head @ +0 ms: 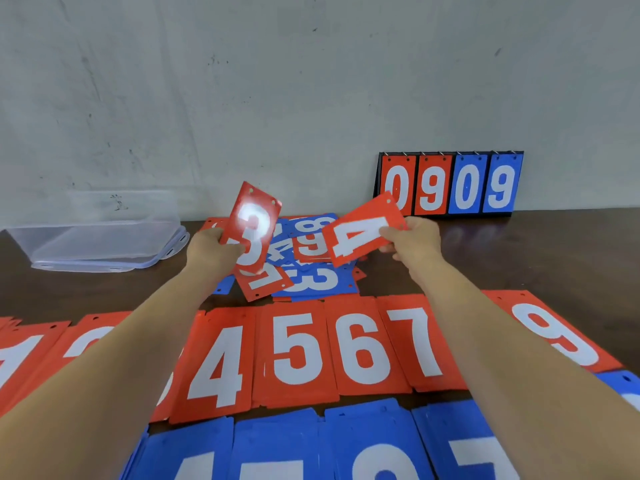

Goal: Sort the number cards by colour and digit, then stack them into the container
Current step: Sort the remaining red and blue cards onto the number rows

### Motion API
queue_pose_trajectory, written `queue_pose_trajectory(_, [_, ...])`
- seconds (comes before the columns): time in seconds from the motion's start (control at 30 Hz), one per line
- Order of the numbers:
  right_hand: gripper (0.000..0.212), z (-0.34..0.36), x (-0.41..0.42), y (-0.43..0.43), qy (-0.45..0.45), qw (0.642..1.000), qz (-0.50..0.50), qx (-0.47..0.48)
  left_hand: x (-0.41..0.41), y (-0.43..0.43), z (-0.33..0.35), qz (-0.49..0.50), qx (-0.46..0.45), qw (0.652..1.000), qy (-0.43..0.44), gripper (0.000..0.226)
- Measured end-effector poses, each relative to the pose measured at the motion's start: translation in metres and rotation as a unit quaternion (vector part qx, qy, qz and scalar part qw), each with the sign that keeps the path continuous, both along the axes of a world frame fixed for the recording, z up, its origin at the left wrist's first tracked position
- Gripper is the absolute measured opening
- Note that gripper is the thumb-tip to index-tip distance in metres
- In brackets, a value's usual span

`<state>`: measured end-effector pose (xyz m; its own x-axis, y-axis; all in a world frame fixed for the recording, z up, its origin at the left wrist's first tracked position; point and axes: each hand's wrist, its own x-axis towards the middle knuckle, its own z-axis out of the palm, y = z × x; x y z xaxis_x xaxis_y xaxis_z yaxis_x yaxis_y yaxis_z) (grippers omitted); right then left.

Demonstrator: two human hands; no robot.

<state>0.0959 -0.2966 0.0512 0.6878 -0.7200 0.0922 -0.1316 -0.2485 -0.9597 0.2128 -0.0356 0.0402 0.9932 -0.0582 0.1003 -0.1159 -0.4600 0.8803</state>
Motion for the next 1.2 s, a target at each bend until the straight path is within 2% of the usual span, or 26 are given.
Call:
queue_pose_trajectory(0.07, [0.004,0.008,-0.008,0.002,-0.023,1.0,0.009,0.001,-0.012,0.002,0.006,-0.004,-0.031,0.999,0.01,0.018])
queue_pose_trajectory(0.23, [0.013,0.023,-0.025,0.004,-0.044,0.999,0.024,0.014,-0.037,0.011,0.016,-0.023,-0.074,0.996,0.043,0.032])
queue_pose_trajectory(0.5, [0.025,0.031,-0.046,0.033,-0.066,0.996,0.064,-0.006,-0.072,0.063,0.026,-0.023,-0.073,0.996,0.052,0.039])
queue_pose_trajectory(0.63, [0.026,0.026,-0.051,0.058,-0.084,0.992,0.093,0.005,-0.088,0.094,0.021,-0.034,-0.07,0.995,0.065,0.028])
queue_pose_trajectory(0.77, [0.041,0.021,-0.047,0.079,-0.064,0.991,0.115,0.004,-0.098,0.117,0.014,-0.031,-0.063,0.994,0.081,0.017])
queue_pose_trajectory(0.8, [0.04,0.02,-0.044,0.085,-0.057,0.991,0.124,0.003,-0.098,0.124,0.014,-0.025,-0.06,0.994,0.084,0.015])
queue_pose_trajectory(0.9, [0.024,0.017,-0.038,0.106,-0.027,0.986,0.163,-0.017,-0.098,0.146,0.015,-0.008,-0.057,0.994,0.092,0.015])
queue_pose_trajectory(1.13, [0.04,0.016,-0.034,0.16,0.013,0.983,0.182,-0.022,-0.098,0.19,0.006,-0.015,-0.057,0.991,0.12,0.017])
queue_pose_trajectory(1.2, [0.036,0.015,-0.036,0.173,0.013,0.984,0.174,-0.016,-0.096,0.198,0.004,-0.021,-0.061,0.99,0.129,0.015])
